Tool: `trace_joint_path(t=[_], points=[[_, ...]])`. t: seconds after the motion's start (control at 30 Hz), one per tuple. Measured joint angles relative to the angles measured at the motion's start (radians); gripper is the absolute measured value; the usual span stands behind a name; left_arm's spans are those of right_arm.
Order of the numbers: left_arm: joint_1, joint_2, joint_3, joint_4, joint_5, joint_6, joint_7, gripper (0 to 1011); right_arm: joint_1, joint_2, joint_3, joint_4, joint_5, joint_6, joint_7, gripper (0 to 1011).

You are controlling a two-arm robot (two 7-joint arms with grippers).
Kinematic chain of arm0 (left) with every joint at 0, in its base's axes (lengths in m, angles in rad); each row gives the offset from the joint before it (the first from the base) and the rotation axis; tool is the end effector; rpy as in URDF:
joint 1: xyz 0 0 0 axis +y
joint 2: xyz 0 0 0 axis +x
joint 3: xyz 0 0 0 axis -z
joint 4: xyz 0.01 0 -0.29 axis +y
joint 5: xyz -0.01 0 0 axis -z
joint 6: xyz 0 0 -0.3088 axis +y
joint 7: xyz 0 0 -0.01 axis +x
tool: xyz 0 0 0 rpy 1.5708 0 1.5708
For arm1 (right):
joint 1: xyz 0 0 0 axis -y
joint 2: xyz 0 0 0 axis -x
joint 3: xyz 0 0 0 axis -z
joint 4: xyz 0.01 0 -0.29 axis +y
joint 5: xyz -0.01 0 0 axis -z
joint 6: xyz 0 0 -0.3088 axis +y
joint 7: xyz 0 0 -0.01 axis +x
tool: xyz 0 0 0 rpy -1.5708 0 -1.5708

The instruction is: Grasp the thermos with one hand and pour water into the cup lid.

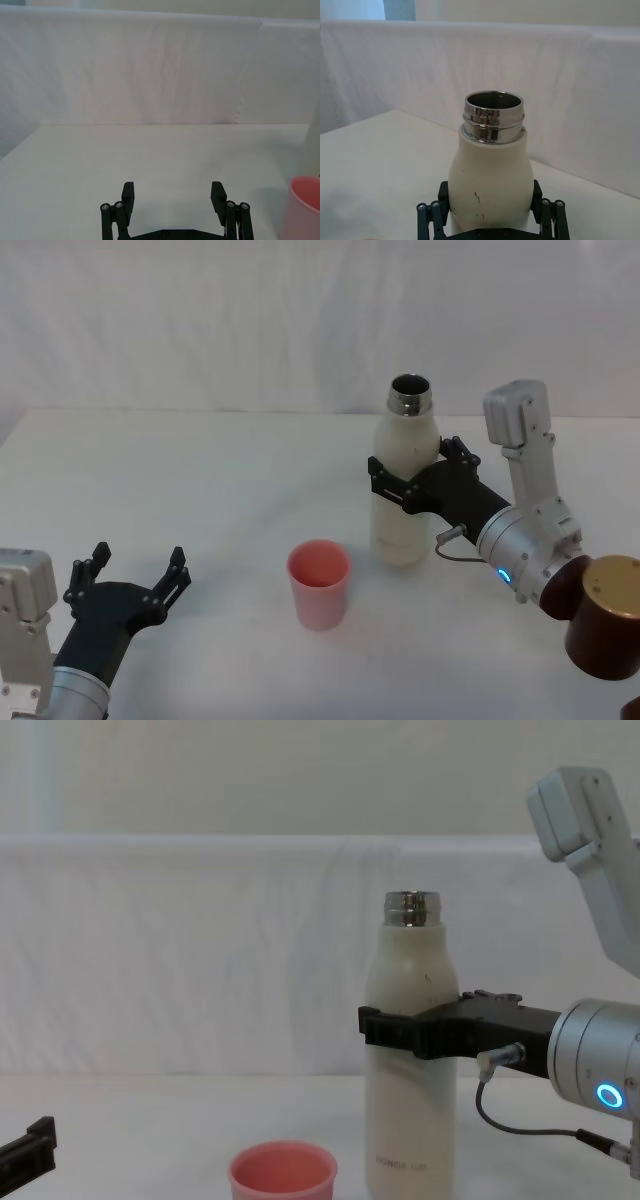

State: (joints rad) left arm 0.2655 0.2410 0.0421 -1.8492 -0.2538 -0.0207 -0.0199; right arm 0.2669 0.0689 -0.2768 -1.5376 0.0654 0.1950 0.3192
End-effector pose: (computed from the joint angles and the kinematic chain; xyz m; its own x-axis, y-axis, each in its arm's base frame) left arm 0.2530 0.0376 -0.2852 0.1245 0.9917 -0.0326 -0.9921 0.1240 -0.0175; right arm 0.3882 0.0680 -0.2235 0.5504 -0.8318 0.0719 0.8344 0.5510 -0.0128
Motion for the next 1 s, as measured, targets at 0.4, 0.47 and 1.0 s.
trace_joint_path(t=[0.4, 0.47, 1.0], points=[[0.0, 0.0, 0.0, 0.0, 0.0, 0.0, 0.0, 1001, 0.002, 0.013, -0.027, 0.019, 0.029, -0.009, -0.019, 958], [0.0, 0.0, 0.0, 0.0, 0.0, 0.0, 0.0, 1001, 0.002, 0.015, -0.03, 0.02, 0.033, -0.011, -0.021, 958], [0.0, 0.0, 0.0, 0.0, 0.0, 0.0, 0.0, 1001, 0.002, 0.039, -0.06, 0.028, 0.072, -0.023, -0.047, 958]])
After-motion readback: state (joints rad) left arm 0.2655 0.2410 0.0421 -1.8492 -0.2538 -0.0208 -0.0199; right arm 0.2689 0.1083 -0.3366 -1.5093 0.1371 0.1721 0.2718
